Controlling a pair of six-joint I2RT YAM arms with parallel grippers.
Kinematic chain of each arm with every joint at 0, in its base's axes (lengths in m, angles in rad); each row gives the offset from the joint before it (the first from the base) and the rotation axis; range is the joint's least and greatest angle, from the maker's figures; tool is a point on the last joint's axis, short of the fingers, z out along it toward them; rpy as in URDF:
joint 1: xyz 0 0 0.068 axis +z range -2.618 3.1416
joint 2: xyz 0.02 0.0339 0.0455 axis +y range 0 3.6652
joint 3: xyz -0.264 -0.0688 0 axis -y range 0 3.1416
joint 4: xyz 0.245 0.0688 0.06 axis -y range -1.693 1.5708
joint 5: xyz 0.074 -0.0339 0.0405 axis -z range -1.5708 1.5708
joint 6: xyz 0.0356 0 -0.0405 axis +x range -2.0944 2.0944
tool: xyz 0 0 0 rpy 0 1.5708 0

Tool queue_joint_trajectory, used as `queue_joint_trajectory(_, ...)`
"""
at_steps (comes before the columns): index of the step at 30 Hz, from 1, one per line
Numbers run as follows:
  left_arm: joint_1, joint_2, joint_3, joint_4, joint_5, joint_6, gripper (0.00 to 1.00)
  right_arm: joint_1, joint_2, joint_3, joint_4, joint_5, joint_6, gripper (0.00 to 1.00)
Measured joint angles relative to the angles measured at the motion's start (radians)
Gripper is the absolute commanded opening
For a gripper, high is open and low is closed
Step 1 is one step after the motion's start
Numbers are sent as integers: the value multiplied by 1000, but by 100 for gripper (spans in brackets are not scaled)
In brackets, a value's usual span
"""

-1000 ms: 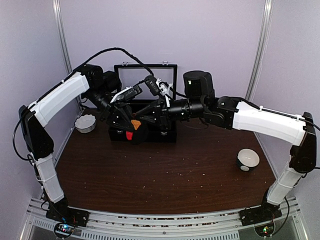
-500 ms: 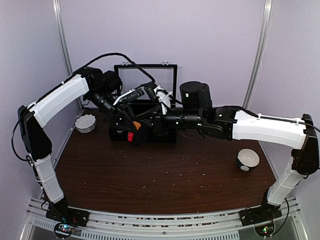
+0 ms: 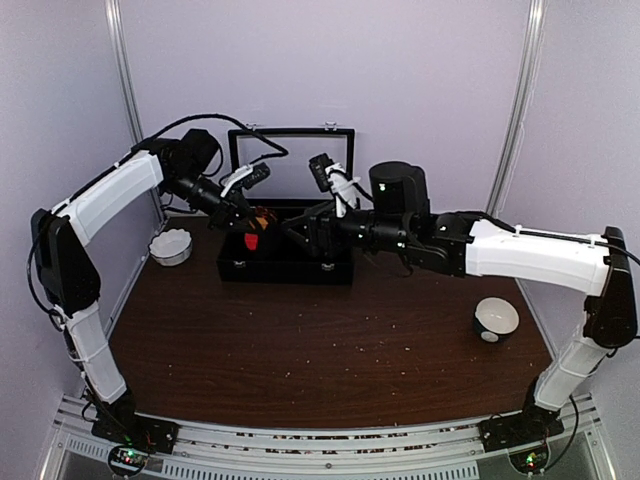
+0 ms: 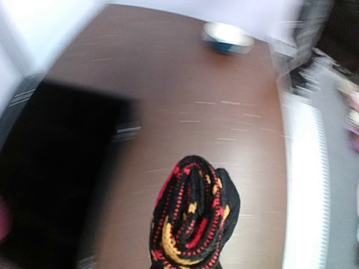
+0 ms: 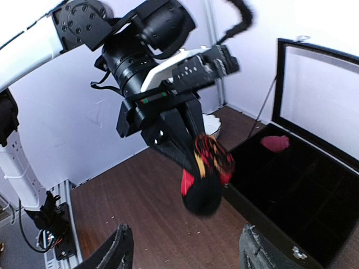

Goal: Roll the socks
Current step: Adjust the sock, then place the sock in the storage box.

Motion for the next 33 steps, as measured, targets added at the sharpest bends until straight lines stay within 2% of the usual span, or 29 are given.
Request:
queue_joint_trajectory(3,113,12,-8,183,-84,-63,0,-29,-71,-89,40,48,-1,65)
queue_joint_trajectory(6,179,49,-7,335,-157,-97,0,-37,-138,-171,73,87,-6,64)
queue_joint_trajectory(14,187,279,42,589,-316,-148,0,-35,-235,-347,104,158,-9,62)
queue_joint_trajectory(18,188,340,42,639,-373,-161,0,-45,-261,-397,103,178,-5,61)
queue_joint_trajectory(24,193,344,39,711,-421,-174,0,-74,-278,-417,103,186,14,60)
queue_joint_trajectory(30,193,346,42,704,-460,-188,0,-94,-278,-417,103,185,28,59)
queue_joint_trajectory(33,193,378,94,650,-489,-200,0,-97,-278,-417,103,185,36,59)
